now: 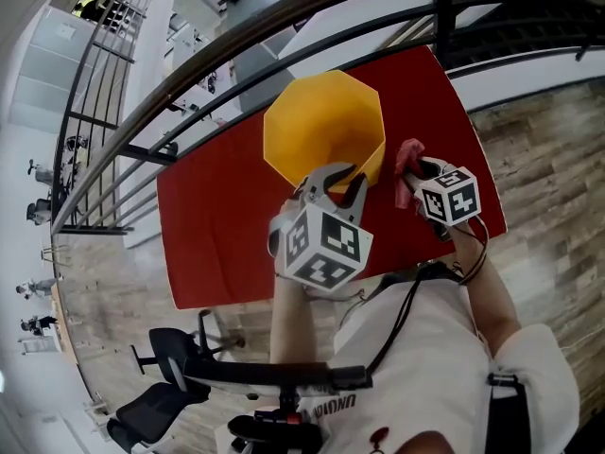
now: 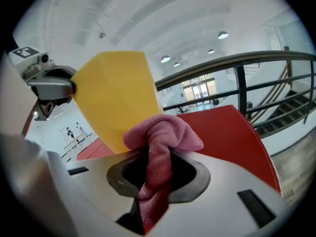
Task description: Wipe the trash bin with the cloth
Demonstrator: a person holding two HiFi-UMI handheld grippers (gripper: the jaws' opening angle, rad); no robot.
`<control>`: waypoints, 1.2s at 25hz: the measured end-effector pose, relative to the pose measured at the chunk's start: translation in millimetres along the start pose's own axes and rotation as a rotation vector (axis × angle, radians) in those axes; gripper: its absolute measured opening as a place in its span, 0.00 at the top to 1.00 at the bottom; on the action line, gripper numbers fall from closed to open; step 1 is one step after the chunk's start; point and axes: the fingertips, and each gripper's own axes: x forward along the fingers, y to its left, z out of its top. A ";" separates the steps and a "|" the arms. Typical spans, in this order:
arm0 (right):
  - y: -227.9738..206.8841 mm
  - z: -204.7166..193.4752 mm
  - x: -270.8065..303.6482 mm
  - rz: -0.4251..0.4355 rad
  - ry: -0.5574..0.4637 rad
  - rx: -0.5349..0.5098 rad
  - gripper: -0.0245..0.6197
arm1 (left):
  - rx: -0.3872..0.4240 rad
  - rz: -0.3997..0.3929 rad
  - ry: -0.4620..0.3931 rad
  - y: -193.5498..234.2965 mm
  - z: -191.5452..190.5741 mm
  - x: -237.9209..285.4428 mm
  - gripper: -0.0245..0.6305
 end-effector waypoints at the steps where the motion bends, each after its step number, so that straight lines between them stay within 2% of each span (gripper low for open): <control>1: 4.6 8.7 -8.1 0.004 -0.028 -0.002 0.81 | -0.005 0.010 -0.002 1.2 2.6 2.0 0.87; 8: 42.0 74.1 -55.7 0.054 -0.214 -0.041 0.81 | -0.035 0.062 0.003 6.8 14.2 14.2 0.87; 10: 55.5 87.1 -67.3 0.071 -0.256 -0.052 0.81 | -0.039 0.054 -0.028 4.7 17.0 12.5 0.88; 12: 69.4 96.2 -75.7 0.087 -0.283 -0.075 0.81 | -0.073 0.049 -0.095 4.6 24.7 5.5 0.90; 15: 85.3 102.2 -77.4 0.100 -0.297 -0.116 0.81 | -0.107 0.056 -0.126 9.7 28.9 -10.2 0.90; 22: 96.5 102.3 -67.0 0.099 -0.299 -0.119 0.81 | -0.097 0.022 -0.024 17.0 -3.5 -23.9 0.90; 30: 90.1 91.1 -54.2 0.060 -0.279 -0.078 0.81 | -0.120 0.000 -0.076 17.2 -3.1 -22.7 0.90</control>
